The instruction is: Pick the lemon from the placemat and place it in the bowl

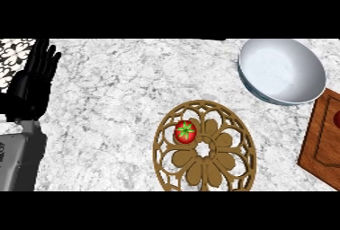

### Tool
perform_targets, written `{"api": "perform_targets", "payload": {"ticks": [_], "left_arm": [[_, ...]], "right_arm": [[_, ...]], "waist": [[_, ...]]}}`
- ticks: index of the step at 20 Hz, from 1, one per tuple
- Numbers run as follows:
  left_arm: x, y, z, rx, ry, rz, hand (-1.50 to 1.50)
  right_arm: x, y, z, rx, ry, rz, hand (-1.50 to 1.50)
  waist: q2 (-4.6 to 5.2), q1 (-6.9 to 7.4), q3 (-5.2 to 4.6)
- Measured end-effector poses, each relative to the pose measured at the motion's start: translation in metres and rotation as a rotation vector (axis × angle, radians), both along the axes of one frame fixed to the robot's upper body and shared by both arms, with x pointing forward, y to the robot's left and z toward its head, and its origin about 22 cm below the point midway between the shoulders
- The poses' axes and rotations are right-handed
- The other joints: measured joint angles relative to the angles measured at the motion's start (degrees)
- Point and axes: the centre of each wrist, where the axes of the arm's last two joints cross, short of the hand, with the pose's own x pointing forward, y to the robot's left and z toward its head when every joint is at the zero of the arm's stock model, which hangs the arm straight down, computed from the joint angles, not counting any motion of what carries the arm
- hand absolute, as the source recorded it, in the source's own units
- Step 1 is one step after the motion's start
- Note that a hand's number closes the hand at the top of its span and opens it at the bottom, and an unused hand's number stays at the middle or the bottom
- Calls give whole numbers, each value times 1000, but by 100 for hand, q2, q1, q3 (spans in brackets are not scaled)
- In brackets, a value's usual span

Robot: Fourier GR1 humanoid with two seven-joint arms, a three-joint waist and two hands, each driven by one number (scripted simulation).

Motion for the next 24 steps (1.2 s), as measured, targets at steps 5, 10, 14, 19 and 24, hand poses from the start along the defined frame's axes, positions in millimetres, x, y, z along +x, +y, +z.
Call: {"api": "perform_targets", "payload": {"ticks": [5, 10, 14, 19, 24], "left_arm": [[0, 6, -3, 6, 6, 14, 0], [-4, 11, -3, 9, 8, 25, 0], [-10, 13, -7, 9, 10, 41, 0], [-12, 15, -10, 8, 7, 53, 0], [-12, 21, -3, 5, 8, 53, 0]], "right_arm": [[31, 39, -6, -31, 61, 75, 150], [56, 68, -31, -57, 123, 131, 150], [75, 97, -58, -80, 161, 171, 150], [93, 127, -102, -134, 180, 178, 150], [102, 143, -135, -89, 286, 136, -150]], "waist": [[-24, -61, -6], [-50, -137, -4], [-72, -217, -4], [-71, -267, -3], [-67, -269, -1]]}}
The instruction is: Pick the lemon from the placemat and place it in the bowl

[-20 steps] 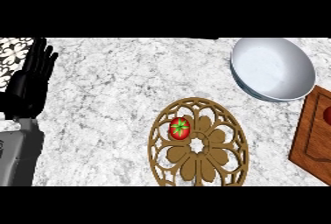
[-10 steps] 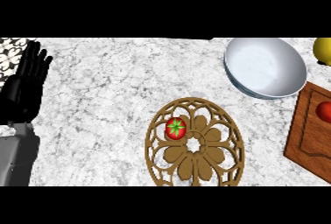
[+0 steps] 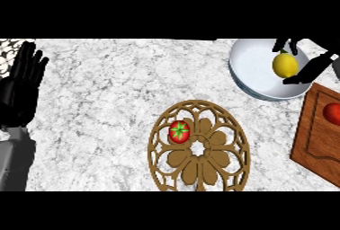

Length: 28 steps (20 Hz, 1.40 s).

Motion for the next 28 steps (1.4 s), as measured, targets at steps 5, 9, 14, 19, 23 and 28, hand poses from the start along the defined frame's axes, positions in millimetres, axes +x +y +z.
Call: {"api": "perform_targets", "payload": {"ticks": [5, 9, 14, 19, 23, 28], "left_arm": [[-1, 2, 1, 0, 4, 0, 0], [-3, -3, 0, -2, 1, 2, 0], [-2, -9, -2, -2, 0, -12, 0], [0, -10, 0, -2, -12, -24, 0], [2, -13, 1, -5, -21, -33, 0], [2, -13, 1, -8, -29, -45, 0]], "right_arm": [[2, 11, -30, 150, 103, -14, -150], [2, 11, -36, 314, 93, -41, -150], [-1, -7, -27, 510, 1, -132, -150], [-13, -46, -10, 628, -44, -257, -150], [-28, -80, 5, 700, -58, -333, -150], [-53, -120, 11, 756, -70, -398, -150]], "waist": [[10, 3, 3], [9, -10, 6], [43, 30, 10], [101, 100, 15], [150, 171, 24], [205, 220, 43]]}}
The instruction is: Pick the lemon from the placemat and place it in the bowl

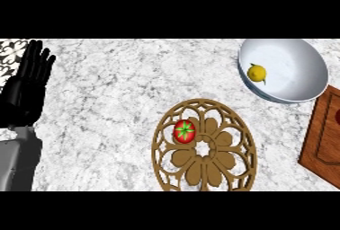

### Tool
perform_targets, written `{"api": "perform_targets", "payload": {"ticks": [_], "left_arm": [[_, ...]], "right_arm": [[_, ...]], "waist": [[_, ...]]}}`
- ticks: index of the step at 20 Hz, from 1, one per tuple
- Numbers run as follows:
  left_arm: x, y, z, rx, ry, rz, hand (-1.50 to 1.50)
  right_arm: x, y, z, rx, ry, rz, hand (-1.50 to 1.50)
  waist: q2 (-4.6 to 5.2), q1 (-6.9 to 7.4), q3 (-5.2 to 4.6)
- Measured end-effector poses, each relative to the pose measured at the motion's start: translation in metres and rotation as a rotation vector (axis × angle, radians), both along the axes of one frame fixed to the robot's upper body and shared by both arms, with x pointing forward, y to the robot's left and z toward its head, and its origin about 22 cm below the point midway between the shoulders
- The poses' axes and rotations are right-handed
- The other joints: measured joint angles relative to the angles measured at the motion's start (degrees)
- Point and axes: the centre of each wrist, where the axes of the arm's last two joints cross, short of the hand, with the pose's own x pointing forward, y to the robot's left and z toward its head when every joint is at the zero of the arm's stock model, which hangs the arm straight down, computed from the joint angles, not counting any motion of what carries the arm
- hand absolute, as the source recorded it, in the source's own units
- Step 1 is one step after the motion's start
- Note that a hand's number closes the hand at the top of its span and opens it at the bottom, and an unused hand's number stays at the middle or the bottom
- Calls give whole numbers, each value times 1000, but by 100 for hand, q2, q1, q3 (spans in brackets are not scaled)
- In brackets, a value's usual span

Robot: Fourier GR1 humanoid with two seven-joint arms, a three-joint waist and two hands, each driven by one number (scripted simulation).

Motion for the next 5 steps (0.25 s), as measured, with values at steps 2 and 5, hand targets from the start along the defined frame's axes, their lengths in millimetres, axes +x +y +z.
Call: {"api": "perform_targets", "payload": {"ticks": [2, 5], "left_arm": [[1, -1, 2, -2, -3, 0, 0], [1, -3, 3, -3, -8, -6, 0]], "right_arm": [[-8, -11, 0, 14, 5, -18, -150], [-17, -23, 5, 23, 3, -42, -150]], "waist": [[15, 14, 9], [41, 53, 22]]}}
